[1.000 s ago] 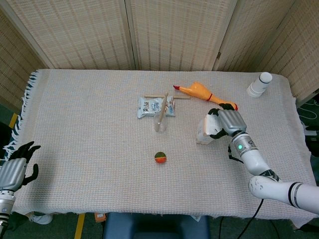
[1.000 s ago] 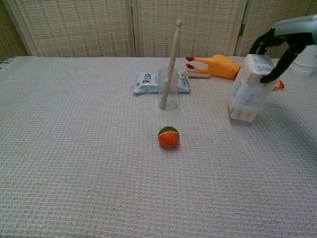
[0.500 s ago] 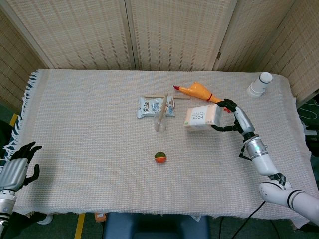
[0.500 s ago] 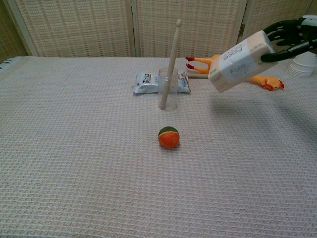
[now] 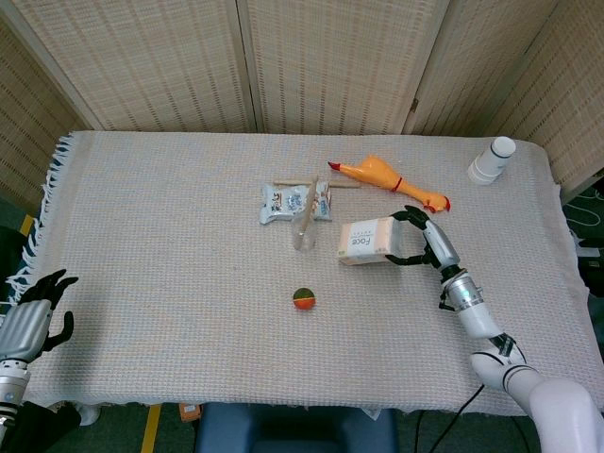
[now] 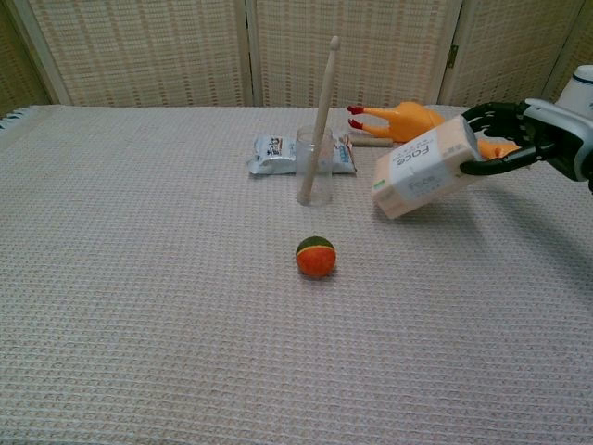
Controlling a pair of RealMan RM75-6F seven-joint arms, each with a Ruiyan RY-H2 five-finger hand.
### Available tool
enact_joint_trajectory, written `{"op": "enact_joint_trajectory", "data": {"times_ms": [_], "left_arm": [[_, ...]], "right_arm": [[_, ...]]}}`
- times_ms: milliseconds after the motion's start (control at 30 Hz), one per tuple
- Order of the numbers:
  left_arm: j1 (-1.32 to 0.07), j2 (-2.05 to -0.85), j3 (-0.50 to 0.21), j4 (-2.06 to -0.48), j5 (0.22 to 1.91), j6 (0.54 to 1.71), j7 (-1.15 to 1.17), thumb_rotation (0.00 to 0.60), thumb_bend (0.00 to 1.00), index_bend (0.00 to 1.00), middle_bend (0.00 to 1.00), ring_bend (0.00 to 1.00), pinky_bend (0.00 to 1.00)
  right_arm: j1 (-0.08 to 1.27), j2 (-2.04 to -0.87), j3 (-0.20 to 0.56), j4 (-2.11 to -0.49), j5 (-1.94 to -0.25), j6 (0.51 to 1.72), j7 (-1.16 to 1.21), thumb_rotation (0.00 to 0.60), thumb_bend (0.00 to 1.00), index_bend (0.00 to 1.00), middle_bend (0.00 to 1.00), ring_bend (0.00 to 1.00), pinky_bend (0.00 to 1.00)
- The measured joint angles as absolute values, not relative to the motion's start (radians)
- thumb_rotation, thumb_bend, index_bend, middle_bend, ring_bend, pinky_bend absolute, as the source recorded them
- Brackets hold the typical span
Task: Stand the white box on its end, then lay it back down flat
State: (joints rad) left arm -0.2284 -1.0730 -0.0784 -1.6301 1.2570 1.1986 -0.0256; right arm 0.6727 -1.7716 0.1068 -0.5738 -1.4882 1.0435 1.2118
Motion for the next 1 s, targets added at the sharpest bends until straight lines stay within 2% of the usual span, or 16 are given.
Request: {"op": "enact_joint_trajectory", "data": {"times_ms": [167, 367, 667, 1000], "left_arm": [[-0.229, -1.074, -0.079, -1.628, 1.255, 1.196, -0.024, 0.6, 0.62, 0.15, 0.0, 0.0, 0.11], [-0.23, -1.076, -0.077, -1.63, 1.255, 1.195, -0.017, 0.6, 0.62, 0.15, 0.0, 0.0, 0.11], [-0.231, -1.077, -0.075, -1.64, 1.258, 1.198, 0.0, 0.6, 0.61, 0.15, 0.0, 0.0, 0.11], [-0.234, -1.076, -0.073, -1.643, 1.25, 1.19, 0.007, 0.6, 0.62, 0.15, 0.0, 0.0, 0.11]], "right_arm": [[0.682, -1.804, 0.09, -0.513, -1.504, 1.027, 1.222, 0.6, 0.27, 0.4, 0.39, 0.17, 0.0], [0.686, -1.79, 0.067, -0.515, -1.514, 0.975, 1.179, 0.6, 0.28, 0.39, 0.39, 0.17, 0.0], [0.695, -1.677, 0.059, -0.671, -1.508, 0.918, 1.079, 0.6, 0.27, 0.3, 0.37, 0.14, 0.0], [0.713, -1.549, 0.054, -0.867, -1.461, 0.768, 0.894, 0.6, 0.27, 0.2, 0.22, 0.03, 0.0]]}}
